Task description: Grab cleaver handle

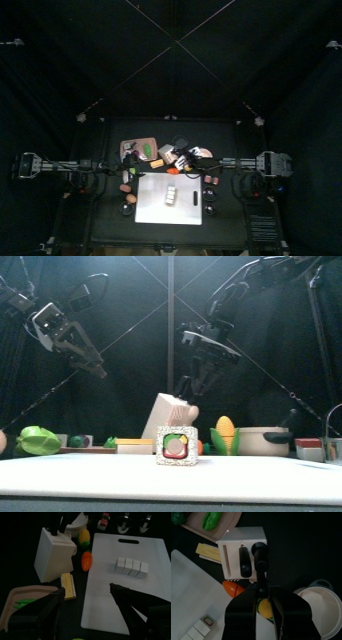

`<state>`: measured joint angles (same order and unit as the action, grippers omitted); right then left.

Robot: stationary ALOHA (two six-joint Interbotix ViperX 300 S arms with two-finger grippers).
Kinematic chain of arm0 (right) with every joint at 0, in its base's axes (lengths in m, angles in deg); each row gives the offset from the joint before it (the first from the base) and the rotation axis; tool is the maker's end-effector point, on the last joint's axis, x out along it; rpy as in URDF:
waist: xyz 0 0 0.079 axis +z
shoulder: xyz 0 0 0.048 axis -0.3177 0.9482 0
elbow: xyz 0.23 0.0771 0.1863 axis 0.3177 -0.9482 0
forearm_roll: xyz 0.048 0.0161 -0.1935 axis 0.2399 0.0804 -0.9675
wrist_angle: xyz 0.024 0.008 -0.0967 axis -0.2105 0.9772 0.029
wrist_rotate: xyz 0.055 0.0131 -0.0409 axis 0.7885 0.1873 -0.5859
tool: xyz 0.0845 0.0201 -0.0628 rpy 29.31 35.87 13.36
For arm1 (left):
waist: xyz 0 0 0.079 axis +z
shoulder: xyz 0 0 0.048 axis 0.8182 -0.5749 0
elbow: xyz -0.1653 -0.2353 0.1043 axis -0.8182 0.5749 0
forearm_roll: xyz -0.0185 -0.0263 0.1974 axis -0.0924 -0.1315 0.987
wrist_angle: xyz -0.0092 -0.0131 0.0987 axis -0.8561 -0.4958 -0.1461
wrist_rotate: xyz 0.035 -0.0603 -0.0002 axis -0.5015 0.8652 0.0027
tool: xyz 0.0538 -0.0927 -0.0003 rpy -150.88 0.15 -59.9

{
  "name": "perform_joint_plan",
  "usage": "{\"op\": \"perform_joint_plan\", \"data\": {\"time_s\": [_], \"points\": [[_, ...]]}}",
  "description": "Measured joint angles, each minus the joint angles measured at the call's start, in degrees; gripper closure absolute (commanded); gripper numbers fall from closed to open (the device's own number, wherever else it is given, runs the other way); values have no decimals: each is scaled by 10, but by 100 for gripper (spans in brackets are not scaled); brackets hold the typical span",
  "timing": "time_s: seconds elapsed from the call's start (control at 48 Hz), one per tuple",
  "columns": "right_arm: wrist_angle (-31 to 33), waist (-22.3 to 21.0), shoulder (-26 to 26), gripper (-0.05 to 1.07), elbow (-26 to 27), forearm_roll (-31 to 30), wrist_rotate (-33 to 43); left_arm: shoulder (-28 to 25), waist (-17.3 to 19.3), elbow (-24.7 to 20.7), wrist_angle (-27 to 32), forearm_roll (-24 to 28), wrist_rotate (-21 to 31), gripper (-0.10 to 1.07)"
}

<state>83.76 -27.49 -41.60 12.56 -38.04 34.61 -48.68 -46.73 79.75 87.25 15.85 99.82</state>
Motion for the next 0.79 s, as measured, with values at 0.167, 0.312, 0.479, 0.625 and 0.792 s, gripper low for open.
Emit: {"op": "perform_joint_plan", "data": {"time_s": [0.167, 0.312, 0.479, 0.625, 0.792], "points": [[18, 13, -9, 51, 0, 0, 2, 0, 0, 3, 0, 0, 1, -5], [36, 27, -21, 51, 0, 0, 1, 0, 1, 4, 0, 0, 1, -5], [50, 39, -34, 51, 1, 0, 2, 1, 1, 4, 0, 0, 1, -5], [68, 49, -51, 51, 2, -1, 1, 0, 1, 3, 0, 0, 0, -5], [83, 67, -71, 51, 2, -2, 2, 0, 1, 5, 0, -1, 0, -5]]}}
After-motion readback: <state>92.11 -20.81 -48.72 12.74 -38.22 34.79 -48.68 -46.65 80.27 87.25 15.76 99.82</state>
